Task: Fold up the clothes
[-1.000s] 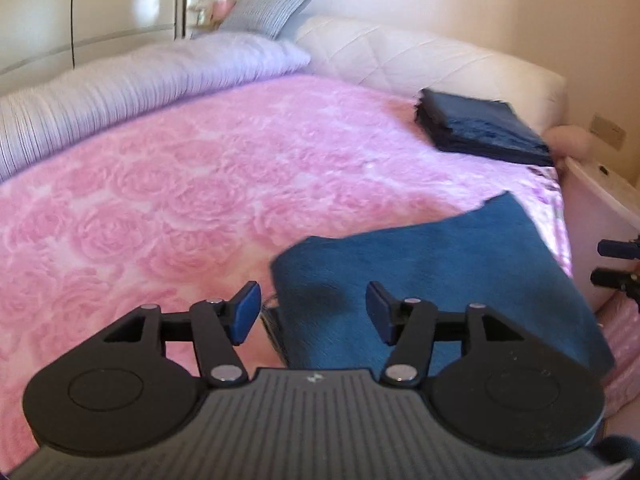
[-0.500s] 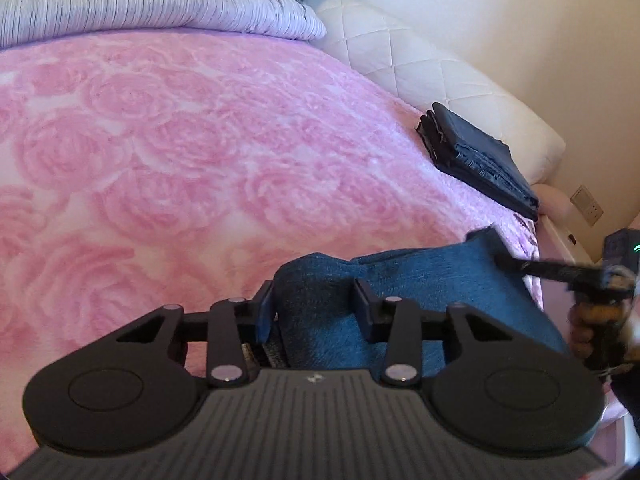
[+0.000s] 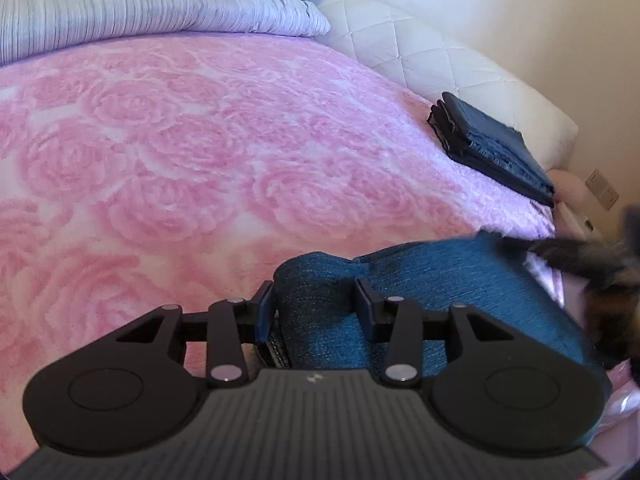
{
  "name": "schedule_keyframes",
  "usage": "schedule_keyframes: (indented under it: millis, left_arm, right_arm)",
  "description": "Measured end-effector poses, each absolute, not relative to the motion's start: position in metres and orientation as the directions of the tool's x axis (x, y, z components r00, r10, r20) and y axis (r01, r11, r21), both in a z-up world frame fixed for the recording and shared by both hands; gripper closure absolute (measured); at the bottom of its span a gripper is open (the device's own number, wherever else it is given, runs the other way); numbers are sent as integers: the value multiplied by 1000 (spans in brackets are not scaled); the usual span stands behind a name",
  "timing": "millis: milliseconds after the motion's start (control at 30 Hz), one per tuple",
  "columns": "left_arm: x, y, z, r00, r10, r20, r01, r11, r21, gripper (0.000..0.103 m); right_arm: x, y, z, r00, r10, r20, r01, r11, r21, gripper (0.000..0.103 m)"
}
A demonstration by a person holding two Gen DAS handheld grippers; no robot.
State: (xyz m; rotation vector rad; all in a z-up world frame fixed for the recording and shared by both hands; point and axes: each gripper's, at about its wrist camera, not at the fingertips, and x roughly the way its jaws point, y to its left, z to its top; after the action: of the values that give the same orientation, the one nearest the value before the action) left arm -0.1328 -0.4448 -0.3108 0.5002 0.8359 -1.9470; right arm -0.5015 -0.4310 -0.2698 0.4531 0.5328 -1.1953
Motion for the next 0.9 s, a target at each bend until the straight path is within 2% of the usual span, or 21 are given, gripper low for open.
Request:
schedule_keyframes:
  millis: [33, 167, 267, 367, 500, 633, 800, 900]
  left_arm:
    - [-133, -444, -306, -480, -599, -641, 877, -337, -341, 64]
    - [-146, -428, -267, -417, -674, -610, 904, -376, -202, 79]
    - [-175, -425, -251, -419, -669, -614, 876, -475, -81, 78]
    - [-180, -436, -265, -407, -653, -639, 879, -471, -79, 81]
    - [-186, -449, -284, -390, -629, -672, 882, -465, -76, 80]
    - [-191, -459, -300, -372, -613, -697, 885, -462, -65, 80]
    - [-187, -457, -296, -386, -624, -679, 887, -453, -87, 81]
    - [-179, -438, -278, -393, -662, -638, 889, -451, -80, 81]
  right_arm:
    - [-496, -441, -282, 265, -704, -658, 950, 306, 56, 71]
    - [-503, -455, -293, 277, -704, -654, 957, 266, 120, 74]
    - [-499, -455, -291, 270, -702, -659, 955, 282, 90, 74]
    - [-495, -447, -285, 293, -713, -637, 947, 310, 88, 74]
    - [-488, -431, -272, 338, -730, -594, 927, 366, 77, 68]
    - [-480, -415, -259, 384, -742, -549, 905, 421, 63, 68]
    - [-459, -431, -283, 411, -661, -627, 876, 478, 70, 69]
    - [-462, -425, -275, 413, -670, -617, 881, 466, 84, 70]
